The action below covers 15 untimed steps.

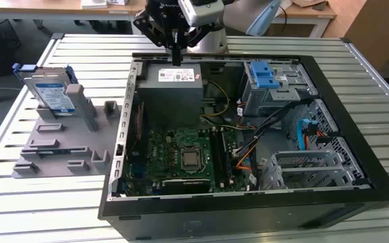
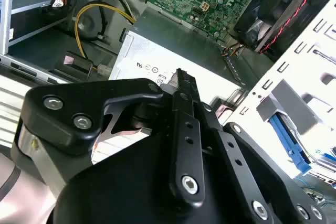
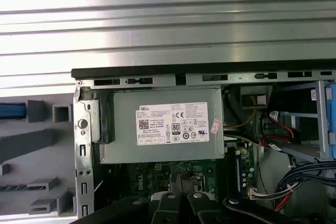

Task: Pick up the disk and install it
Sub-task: 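Reach for the disk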

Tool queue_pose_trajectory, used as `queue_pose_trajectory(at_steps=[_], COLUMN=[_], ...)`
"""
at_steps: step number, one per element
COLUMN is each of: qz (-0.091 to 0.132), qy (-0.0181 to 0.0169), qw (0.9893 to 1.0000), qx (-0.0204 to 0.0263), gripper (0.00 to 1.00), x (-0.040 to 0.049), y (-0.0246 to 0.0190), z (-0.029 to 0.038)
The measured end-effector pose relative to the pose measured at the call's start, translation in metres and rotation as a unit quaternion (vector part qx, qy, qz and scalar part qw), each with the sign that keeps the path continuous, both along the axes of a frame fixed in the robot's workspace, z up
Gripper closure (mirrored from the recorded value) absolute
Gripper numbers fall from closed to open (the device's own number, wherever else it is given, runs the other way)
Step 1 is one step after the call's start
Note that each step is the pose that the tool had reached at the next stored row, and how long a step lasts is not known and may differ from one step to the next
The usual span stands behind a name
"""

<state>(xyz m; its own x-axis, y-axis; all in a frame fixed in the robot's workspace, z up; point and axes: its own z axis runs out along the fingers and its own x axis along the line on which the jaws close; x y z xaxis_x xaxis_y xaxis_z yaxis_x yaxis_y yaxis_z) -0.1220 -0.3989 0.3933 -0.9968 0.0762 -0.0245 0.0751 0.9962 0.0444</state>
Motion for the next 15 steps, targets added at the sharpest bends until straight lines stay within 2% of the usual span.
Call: queue_pose_trajectory(at_steps=[12, 15], qz=[0.0, 0.0], qy=[0.0, 0.0], qw=[1.0, 1.0], qx=[0.0, 0.0], gripper=[0.89, 0.89], x=[0.0, -0.0025], y=[0.0, 0.0], z=[0.0, 0.0])
